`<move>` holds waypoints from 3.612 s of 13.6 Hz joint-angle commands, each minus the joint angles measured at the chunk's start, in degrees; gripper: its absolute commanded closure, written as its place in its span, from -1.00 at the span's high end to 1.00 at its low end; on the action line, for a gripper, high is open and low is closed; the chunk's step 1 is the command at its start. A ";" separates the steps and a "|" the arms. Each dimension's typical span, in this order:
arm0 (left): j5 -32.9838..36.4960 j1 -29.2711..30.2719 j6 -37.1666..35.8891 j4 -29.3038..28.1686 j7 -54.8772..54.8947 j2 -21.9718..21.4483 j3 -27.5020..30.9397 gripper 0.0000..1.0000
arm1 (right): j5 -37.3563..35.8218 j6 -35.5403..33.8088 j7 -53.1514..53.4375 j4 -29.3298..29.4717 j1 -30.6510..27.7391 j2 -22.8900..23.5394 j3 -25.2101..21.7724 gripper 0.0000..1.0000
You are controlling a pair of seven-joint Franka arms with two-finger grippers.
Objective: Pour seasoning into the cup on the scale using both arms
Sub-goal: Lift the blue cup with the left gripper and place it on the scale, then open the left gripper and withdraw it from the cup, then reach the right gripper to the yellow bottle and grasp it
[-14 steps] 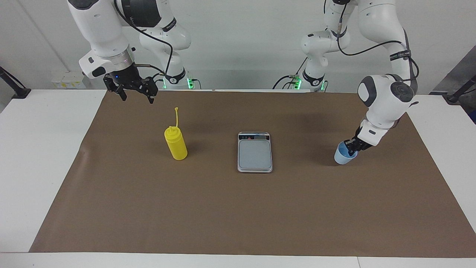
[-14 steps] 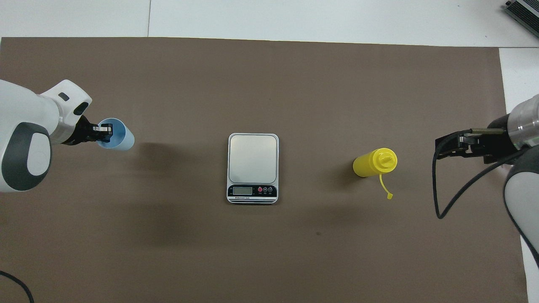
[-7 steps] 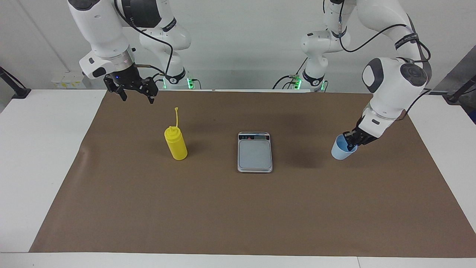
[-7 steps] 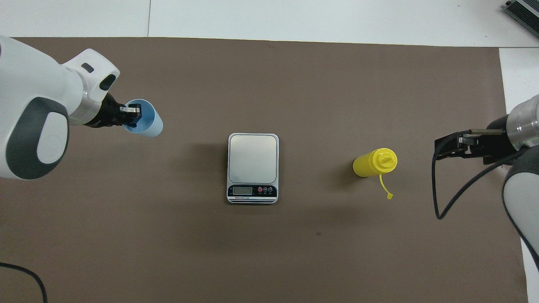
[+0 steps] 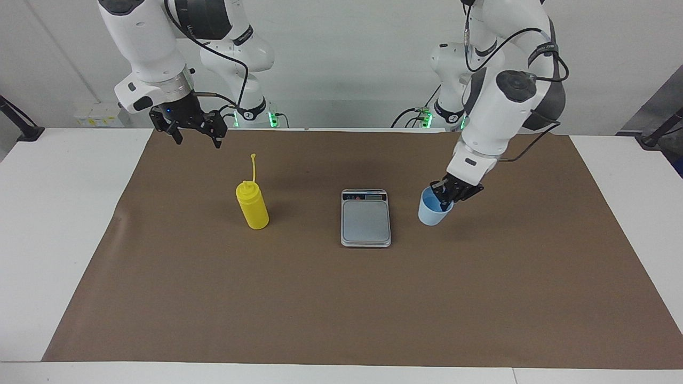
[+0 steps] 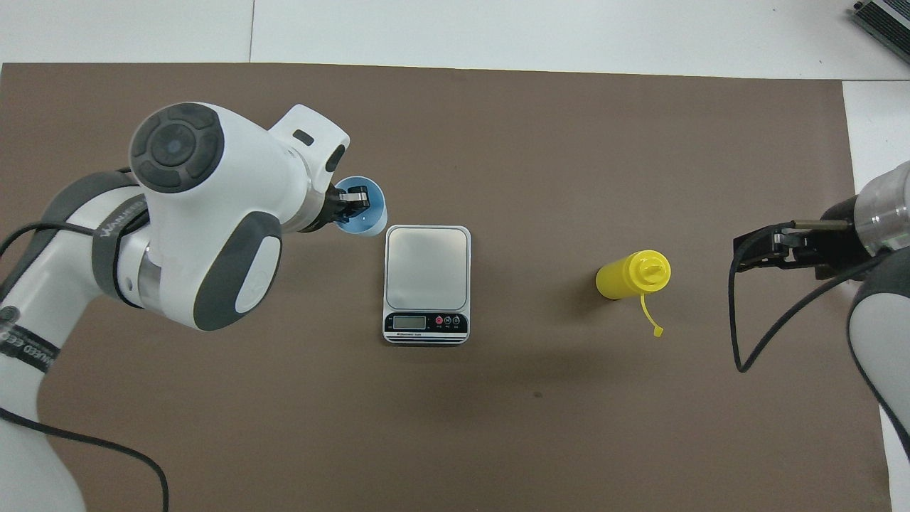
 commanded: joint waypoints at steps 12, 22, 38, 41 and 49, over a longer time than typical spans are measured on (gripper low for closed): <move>5.02 -9.00 10.90 -6.31 -10.19 5.64 1.03 -1.00 | 1.10 -0.37 -0.20 -1.40 -0.14 -1.44 -0.10 1.00; 5.90 -3.22 3.53 -3.85 -4.60 -0.75 1.39 1.00 | 1.10 -0.28 -0.02 -0.79 -0.05 -1.27 0.60 1.00; 3.09 16.57 -23.80 4.93 33.40 -13.25 1.82 1.00 | 16.10 15.60 -54.64 -16.84 -7.68 -6.89 0.25 1.00; 3.00 18.42 -21.45 -1.63 36.99 -16.40 1.82 1.00 | 23.23 21.58 -69.67 -21.07 -10.68 -6.10 0.16 1.00; 3.00 18.42 -21.71 -1.48 36.56 -17.12 2.00 1.00 | 39.75 28.28 -100.61 -30.31 -15.95 -2.86 0.07 1.00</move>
